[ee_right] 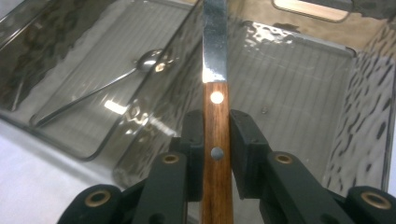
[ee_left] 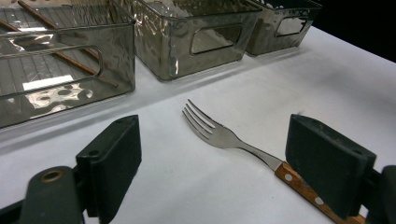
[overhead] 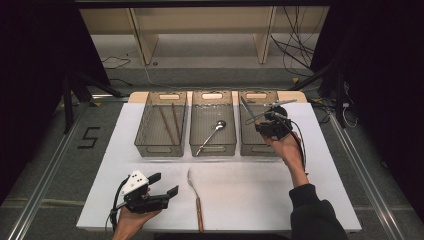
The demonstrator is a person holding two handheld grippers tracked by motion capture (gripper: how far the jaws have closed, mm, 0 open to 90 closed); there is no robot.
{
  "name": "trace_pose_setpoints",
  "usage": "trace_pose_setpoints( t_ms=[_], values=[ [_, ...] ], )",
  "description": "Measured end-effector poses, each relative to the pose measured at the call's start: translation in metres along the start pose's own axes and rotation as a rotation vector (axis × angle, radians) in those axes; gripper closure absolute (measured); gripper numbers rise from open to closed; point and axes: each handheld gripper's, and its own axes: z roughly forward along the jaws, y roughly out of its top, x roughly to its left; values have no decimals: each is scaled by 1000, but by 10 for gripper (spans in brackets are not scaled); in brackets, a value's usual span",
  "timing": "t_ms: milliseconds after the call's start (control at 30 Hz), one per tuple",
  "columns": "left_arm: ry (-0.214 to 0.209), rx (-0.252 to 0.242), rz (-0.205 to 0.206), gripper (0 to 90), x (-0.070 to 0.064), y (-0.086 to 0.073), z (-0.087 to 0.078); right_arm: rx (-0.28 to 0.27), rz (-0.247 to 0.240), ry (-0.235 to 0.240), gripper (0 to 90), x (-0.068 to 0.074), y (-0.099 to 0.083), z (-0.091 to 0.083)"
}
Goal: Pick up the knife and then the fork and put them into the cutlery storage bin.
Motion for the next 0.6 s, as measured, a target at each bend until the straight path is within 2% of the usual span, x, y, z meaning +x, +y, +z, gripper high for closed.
trace_pose_setpoints(
  t_ms=[300,600],
  values=[
    [3,-7,-5,181,0,0,-1,19,51,-34,771,-10,4,13],
    [3,-10,-2,181,0,0,-1,30,72,-46,770,-12,6,20]
  ],
)
